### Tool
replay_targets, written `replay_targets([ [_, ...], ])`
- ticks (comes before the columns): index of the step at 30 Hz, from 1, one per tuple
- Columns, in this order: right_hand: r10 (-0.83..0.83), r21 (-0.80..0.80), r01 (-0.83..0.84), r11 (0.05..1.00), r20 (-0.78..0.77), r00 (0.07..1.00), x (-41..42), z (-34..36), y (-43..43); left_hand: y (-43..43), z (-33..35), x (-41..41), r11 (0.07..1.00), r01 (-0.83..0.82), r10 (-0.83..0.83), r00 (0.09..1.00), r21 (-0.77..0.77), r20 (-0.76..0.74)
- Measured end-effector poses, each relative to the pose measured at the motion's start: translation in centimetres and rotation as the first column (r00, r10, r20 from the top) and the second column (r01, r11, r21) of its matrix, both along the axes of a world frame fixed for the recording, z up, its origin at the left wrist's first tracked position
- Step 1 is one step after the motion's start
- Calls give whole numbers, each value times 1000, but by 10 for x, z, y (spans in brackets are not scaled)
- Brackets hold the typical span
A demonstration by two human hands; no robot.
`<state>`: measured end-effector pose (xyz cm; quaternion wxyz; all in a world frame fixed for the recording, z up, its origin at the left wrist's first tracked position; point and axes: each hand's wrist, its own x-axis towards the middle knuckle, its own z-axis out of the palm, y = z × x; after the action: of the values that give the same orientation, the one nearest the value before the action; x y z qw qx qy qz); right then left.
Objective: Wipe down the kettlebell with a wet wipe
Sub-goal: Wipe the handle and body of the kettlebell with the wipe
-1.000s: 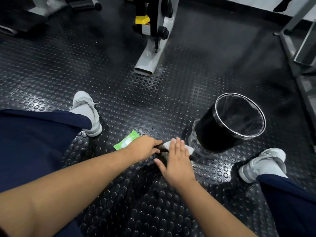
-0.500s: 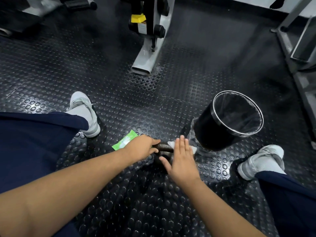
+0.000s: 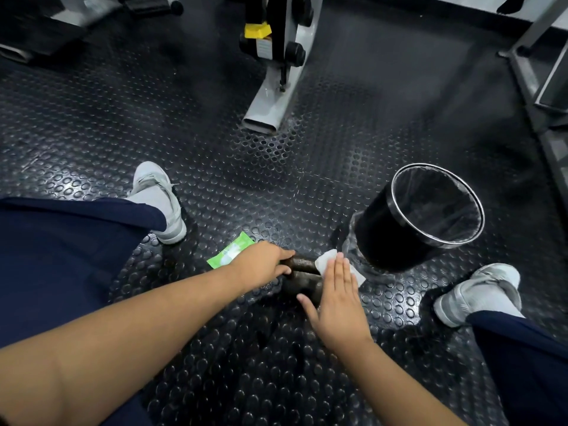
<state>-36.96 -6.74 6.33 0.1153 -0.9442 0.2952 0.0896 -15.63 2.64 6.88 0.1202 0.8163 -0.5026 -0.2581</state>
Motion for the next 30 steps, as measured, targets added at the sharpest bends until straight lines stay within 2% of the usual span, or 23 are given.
replay_targets([
  [2,0,3,0,1000,-6,1000,17,4,3,1,0,-1,1000,0,0,1000,-7,-1],
  [6,138,19,-138,990,0,990,42,7,31,0,3,-1,999,32,-31,999,-8,16],
  [10,150,34,-151,988,34,988,20,2,39,0,0,-1,1000,26,-26,999,-12,36],
  [16,-59,28,59,998,32,998,-16,-8,4,1,-4,1,1000,22,-22,1000,5,15],
  [19,-82,47,80,996,52,995,3,-2,-5,1,-3,0,1000,17,-17,999,1,35],
  [24,84,19,-85,996,43,996,34,3,18,1,3,-1,999,42,-40,998,-34,53],
  [30,163,-7,-162,987,13,987,-3,-6,25,2,5,-3,998,39,-35,997,-53,64],
])
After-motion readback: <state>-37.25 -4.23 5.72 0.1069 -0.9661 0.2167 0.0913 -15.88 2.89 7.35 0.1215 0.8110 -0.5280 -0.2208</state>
